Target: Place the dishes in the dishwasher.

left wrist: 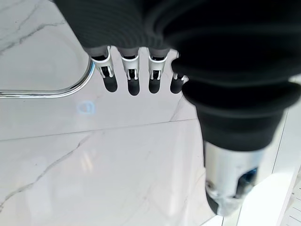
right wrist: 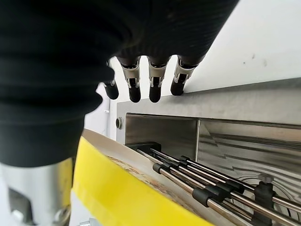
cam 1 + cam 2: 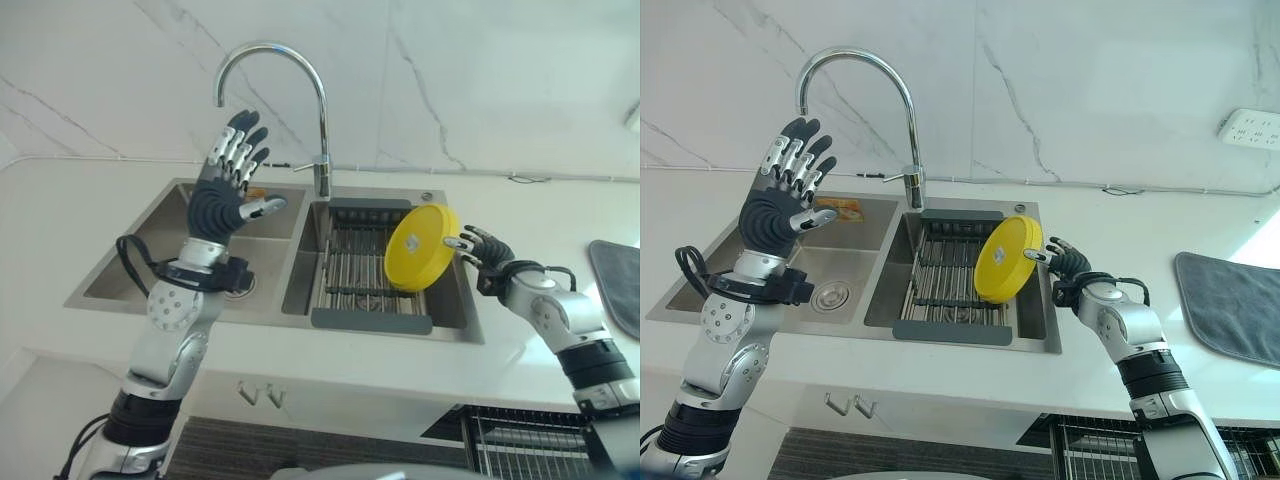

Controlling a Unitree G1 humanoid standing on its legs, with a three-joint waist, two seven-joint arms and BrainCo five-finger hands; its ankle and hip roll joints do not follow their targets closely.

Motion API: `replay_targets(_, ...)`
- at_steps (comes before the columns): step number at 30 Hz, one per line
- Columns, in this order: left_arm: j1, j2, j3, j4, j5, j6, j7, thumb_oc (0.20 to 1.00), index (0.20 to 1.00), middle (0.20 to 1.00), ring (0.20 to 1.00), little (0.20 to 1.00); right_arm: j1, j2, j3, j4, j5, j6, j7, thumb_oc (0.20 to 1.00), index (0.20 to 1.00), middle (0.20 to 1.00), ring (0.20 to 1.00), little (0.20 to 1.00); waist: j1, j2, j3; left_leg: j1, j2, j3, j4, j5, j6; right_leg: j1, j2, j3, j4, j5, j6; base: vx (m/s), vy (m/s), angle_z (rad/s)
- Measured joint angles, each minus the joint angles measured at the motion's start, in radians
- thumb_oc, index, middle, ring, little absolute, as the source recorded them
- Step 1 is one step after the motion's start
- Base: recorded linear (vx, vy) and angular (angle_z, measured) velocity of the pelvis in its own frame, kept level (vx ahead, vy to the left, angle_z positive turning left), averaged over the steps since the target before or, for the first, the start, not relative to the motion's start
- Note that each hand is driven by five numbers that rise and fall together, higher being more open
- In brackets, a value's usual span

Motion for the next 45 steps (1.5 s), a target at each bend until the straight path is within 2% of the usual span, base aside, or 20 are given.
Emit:
replay_targets(11, 0.0, 0.0, 0.0, 0.0, 0.0, 0.0, 0.007, 1.0, 1.0, 1.0, 1.0, 1.0, 0.0, -0.001, 0.002, -0.004, -0.001, 0.0, -0.012, 1.0, 1.0, 1.0, 1.0, 1.0, 0.0, 0.002, 0.002, 0.0, 0.0, -0.001, 0.0, 0.0, 0.0, 0.002, 0.0, -0.003, 0.0, -0.001, 0.0, 0.0, 0.0, 0.0)
replay_targets(17, 0.0, 0.0, 0.0, 0.0, 0.0, 0.0, 0.013, 1.0, 1.0, 1.0, 1.0, 1.0, -0.008, 0.004, 0.022, -0.104, -0.003, -0.005, -0.006, 1.0, 1.0, 1.0, 1.0, 1.0, 0.006, 0.009, 0.009, 0.0, 0.0, -0.005, 0.001, 0.0, 0.0, 0.006, 0.0, -0.01, 0.0, -0.002, -0.003, 0.0, 0.002, 0.03)
replay_targets(25, 0.0, 0.0, 0.0, -0.001, 0.0, 0.001, 0.013, 1.0, 1.0, 1.0, 1.0, 1.0, -0.007, 0.015, 0.03, -0.078, 0.002, -0.003, 0.004, 1.0, 1.0, 1.0, 1.0, 1.0, 0.024, 0.003, 0.013, 0.001, -0.001, -0.008, 0.001, 0.0, -0.001, 0.009, 0.0, -0.017, 0.005, -0.001, -0.008, 0.0, 0.0, 0.01)
replay_targets(31, 0.0, 0.0, 0.0, -0.001, 0.0, 0.001, 0.014, 1.0, 1.0, 1.0, 1.0, 1.0, -0.007, 0.016, 0.03, -0.048, 0.004, -0.003, 0.006, 1.0, 1.0, 1.0, 1.0, 1.0, 0.025, -0.007, 0.021, 0.001, -0.001, -0.008, 0.001, 0.0, -0.001, 0.01, 0.0, -0.018, 0.005, -0.001, -0.008, 0.0, 0.0, 0.0)
replay_targets(40, -0.001, 0.0, 0.0, -0.001, 0.0, 0.003, 0.014, 1.0, 1.0, 1.0, 1.0, 1.0, -0.007, 0.018, 0.03, -0.048, 0.004, -0.003, 0.013, 1.0, 1.0, 1.0, 1.0, 1.0, 0.026, -0.008, 0.021, 0.002, -0.001, -0.009, 0.001, 0.0, -0.001, 0.011, 0.0, -0.018, 0.005, -0.001, -0.008, 0.0, 0.0, 0.0)
replay_targets(41, -0.001, 0.0, 0.0, -0.001, 0.0, 0.003, 0.014, 1.0, 1.0, 1.0, 1.0, 1.0, -0.007, 0.022, 0.03, -0.048, 0.004, -0.003, 0.012, 0.385, 0.385, 0.385, 0.385, 0.385, 0.026, -0.008, 0.021, 0.002, -0.001, -0.009, 0.001, 0.0, -0.001, 0.011, 0.0, -0.018, 0.005, -0.001, -0.008, 0.0, 0.0, 0.0)
replay_targets(42, -0.001, 0.0, 0.0, -0.001, 0.0, 0.003, 0.014, 1.0, 1.0, 1.0, 1.0, 1.0, -0.008, 0.025, 0.03, -0.047, 0.005, -0.003, 0.012, 0.2, 0.2, 0.2, 0.2, 0.2, 0.027, -0.007, 0.021, 0.002, -0.001, -0.009, 0.001, 0.0, -0.001, 0.011, 0.0, -0.018, 0.005, -0.001, -0.008, 0.0, 0.0, 0.0)
replay_targets(45, -0.001, 0.0, 0.0, 0.0, 0.0, 0.003, 0.014, 1.0, 1.0, 1.0, 1.0, 1.0, -0.026, 0.039, 0.03, -0.019, 0.004, -0.004, -0.003, 0.2, 0.2, 0.2, 0.2, 0.2, 0.027, -0.007, 0.021, 0.003, -0.001, -0.009, 0.001, 0.0, -0.001, 0.012, 0.0, -0.019, 0.005, -0.001, -0.008, 0.0, 0.0, 0.0)
